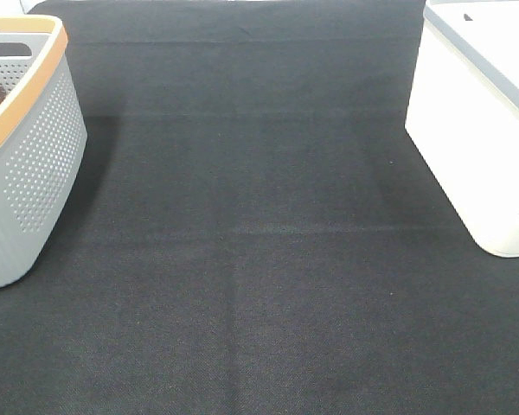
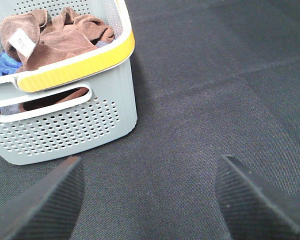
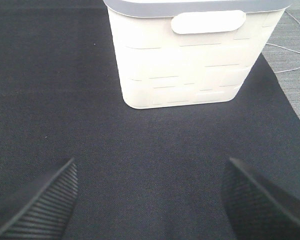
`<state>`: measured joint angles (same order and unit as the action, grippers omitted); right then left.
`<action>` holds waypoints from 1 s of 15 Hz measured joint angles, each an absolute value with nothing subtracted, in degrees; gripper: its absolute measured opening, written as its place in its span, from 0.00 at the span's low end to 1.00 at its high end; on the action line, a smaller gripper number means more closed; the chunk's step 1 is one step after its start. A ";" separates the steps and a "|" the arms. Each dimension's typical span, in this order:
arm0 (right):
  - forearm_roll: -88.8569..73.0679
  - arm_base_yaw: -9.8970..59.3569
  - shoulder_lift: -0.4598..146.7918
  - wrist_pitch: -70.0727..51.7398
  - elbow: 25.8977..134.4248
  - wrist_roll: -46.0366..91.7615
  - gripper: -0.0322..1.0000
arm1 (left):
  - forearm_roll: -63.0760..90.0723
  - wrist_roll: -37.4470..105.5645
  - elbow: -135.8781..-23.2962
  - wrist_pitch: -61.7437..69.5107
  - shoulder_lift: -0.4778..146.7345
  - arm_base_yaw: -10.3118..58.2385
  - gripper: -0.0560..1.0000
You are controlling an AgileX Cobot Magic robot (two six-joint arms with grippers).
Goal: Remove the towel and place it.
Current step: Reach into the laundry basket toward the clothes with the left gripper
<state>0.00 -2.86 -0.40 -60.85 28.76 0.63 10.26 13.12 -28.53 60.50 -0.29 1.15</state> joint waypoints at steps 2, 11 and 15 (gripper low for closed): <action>0.00 -2.86 -0.40 -60.85 28.76 0.63 0.76 | 10.26 13.12 -28.53 60.50 -0.29 1.15 0.72; 0.00 -2.86 -0.40 -60.85 28.76 0.63 0.76 | 10.26 13.12 -28.53 60.50 -0.29 1.15 0.72; 0.00 -2.86 -0.40 -60.85 28.76 0.63 0.76 | 10.26 13.12 -28.53 60.50 -0.29 1.15 0.72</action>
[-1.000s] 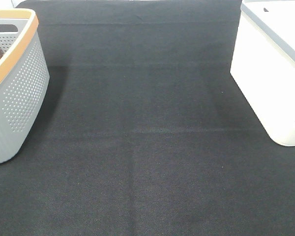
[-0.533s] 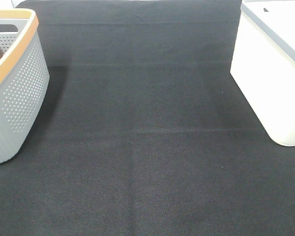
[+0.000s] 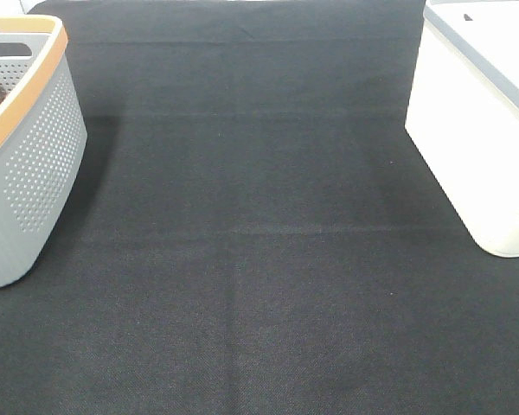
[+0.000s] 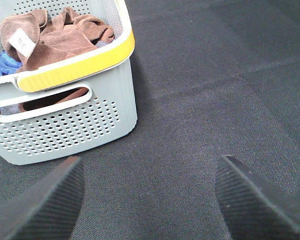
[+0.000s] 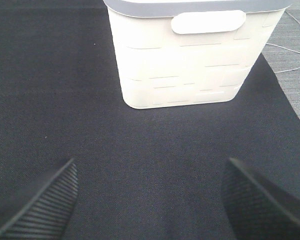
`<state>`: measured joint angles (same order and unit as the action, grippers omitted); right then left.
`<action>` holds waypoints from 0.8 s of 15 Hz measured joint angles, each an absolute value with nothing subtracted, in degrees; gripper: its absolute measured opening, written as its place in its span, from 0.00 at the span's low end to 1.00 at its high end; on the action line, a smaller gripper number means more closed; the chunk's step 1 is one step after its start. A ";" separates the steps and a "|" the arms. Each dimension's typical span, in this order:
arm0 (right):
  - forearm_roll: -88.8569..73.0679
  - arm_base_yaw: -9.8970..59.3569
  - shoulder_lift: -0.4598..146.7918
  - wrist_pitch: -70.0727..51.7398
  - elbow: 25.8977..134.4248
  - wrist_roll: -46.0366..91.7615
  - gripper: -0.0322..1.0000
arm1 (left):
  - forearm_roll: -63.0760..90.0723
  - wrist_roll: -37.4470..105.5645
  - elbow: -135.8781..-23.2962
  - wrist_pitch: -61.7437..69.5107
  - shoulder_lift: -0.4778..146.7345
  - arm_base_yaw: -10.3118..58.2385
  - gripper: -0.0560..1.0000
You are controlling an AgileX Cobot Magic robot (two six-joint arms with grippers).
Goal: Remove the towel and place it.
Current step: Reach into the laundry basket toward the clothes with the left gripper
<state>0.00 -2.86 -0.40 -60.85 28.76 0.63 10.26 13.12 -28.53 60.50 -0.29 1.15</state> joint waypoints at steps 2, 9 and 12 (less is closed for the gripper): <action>0.00 -2.86 -0.40 -60.85 28.76 0.63 0.76 | 10.26 13.12 -28.53 60.50 -0.29 1.15 0.72; 0.00 -2.86 -0.40 -60.85 28.76 0.63 0.76 | 10.26 13.12 -28.53 60.50 -0.29 1.15 0.72; 0.00 -2.86 -0.40 -60.85 28.76 0.63 0.76 | 10.26 13.12 -28.53 60.50 -0.29 1.15 0.72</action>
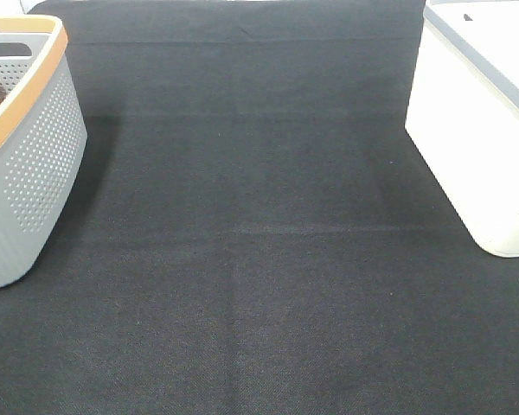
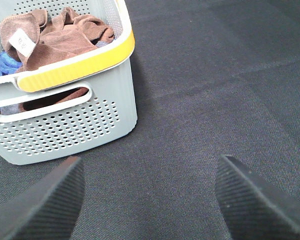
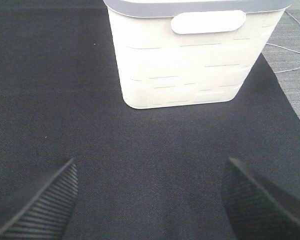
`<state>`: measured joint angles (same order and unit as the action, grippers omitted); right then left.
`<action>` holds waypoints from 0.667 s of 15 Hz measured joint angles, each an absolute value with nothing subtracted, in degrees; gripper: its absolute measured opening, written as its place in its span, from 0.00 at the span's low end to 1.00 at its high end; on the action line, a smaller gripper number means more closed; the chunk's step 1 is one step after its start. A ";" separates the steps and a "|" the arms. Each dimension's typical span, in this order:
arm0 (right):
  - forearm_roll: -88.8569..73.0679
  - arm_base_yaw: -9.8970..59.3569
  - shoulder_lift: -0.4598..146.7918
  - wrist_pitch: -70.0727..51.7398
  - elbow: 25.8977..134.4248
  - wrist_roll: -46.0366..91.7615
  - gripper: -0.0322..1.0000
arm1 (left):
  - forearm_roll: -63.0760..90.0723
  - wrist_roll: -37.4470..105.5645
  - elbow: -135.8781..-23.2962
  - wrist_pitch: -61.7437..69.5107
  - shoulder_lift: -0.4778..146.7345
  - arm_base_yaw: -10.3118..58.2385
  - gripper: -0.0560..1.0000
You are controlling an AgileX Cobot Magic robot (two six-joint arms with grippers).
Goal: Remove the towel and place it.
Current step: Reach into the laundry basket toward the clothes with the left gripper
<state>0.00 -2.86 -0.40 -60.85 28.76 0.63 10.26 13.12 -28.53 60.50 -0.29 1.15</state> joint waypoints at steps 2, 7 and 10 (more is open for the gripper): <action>0.00 -2.86 -0.40 -60.85 28.76 0.63 0.76 | 10.26 13.12 -28.53 60.50 -0.29 1.15 0.72; 0.00 -2.86 -0.40 -60.85 28.76 0.63 0.76 | 10.26 13.12 -28.53 60.50 -0.29 1.15 0.72; 0.00 -2.86 -0.40 -60.85 28.76 0.63 0.76 | 11.23 13.12 -28.53 60.50 -0.29 1.15 0.72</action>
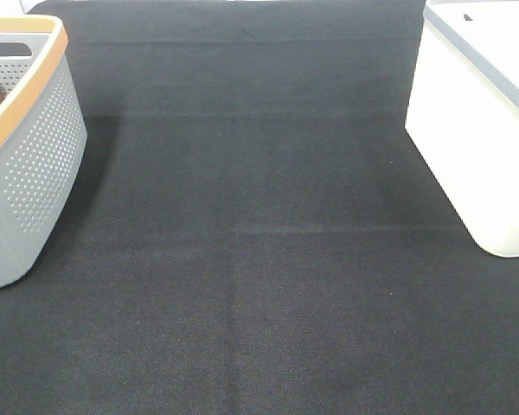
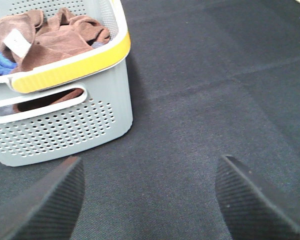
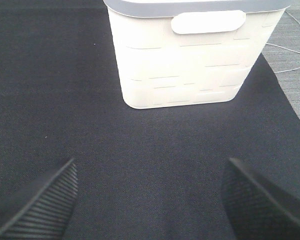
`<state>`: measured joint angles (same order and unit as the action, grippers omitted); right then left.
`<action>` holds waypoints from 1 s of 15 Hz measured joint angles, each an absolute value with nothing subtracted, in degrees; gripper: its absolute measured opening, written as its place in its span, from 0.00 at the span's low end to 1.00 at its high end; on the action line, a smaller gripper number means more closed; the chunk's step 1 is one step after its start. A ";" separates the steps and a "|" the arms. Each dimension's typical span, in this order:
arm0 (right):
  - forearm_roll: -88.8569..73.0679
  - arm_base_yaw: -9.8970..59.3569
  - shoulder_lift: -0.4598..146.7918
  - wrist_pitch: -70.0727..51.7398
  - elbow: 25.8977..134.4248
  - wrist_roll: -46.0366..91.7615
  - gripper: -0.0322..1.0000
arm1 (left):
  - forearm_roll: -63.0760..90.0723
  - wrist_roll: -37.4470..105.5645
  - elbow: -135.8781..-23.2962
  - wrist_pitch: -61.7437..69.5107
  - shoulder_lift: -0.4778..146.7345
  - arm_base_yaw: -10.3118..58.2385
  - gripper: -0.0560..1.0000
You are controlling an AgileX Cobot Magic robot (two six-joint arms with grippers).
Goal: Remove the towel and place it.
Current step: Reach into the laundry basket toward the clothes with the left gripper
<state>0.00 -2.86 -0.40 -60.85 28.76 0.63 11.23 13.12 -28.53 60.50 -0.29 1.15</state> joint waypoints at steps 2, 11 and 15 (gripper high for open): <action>0.00 -2.86 -0.40 -60.85 28.76 0.63 0.76 | 11.29 13.12 -28.53 60.50 -0.29 1.15 0.72; 0.00 -2.86 -0.40 -60.85 28.76 0.63 0.76 | -1.78 -4.13 -30.14 44.35 9.40 1.15 0.72; 0.00 -2.86 -0.40 -60.85 28.76 0.63 0.76 | -13.41 -14.84 -35.92 37.59 28.53 1.15 0.72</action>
<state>0.00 -2.86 -0.40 -60.85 28.76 0.63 -13.41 -14.84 -35.92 37.59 28.53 1.15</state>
